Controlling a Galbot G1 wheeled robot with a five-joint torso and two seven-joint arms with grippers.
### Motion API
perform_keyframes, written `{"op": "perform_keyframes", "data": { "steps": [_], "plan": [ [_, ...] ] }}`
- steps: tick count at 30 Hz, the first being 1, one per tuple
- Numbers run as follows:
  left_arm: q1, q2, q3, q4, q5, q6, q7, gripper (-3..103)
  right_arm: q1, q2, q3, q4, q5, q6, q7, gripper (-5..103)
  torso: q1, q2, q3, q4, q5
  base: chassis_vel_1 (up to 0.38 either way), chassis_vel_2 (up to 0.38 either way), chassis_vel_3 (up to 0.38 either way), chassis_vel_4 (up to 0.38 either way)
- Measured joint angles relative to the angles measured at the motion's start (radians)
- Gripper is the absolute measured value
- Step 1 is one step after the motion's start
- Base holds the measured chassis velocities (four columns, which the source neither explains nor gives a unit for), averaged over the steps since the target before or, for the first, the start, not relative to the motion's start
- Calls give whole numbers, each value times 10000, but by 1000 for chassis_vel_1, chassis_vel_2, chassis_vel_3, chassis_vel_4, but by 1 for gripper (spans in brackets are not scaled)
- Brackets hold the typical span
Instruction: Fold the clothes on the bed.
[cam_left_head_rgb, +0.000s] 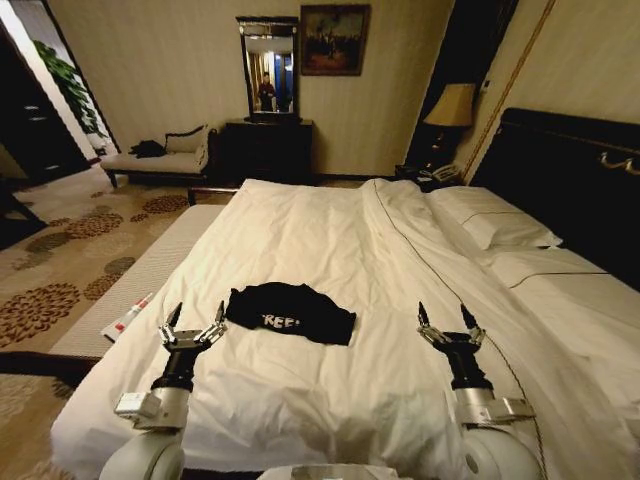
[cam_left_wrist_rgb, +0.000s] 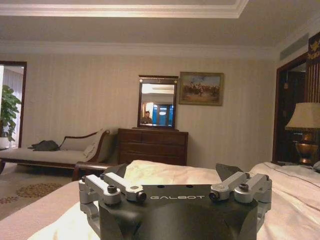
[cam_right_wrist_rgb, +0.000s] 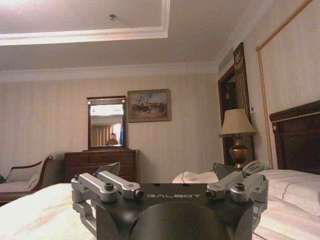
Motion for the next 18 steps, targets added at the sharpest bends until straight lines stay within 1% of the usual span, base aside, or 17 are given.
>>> {"op": "perform_keyframes", "data": {
  "steps": [6, 18],
  "plan": [
    [-183, 60, 5, 181, -111, 60, -11, 100, 32, 38, -47, -105, -43, -19, -3, 100, 1, -1, 1, 1, -6, 0, 0, 0, 0],
    [-443, 150, 1, 433, -264, 95, -26, 100, 40, 149, -86, -205, -247, -137, -19, 100, 1, -1, 1, 1, -4, 0, 0, 0, 0]
  ]
}}
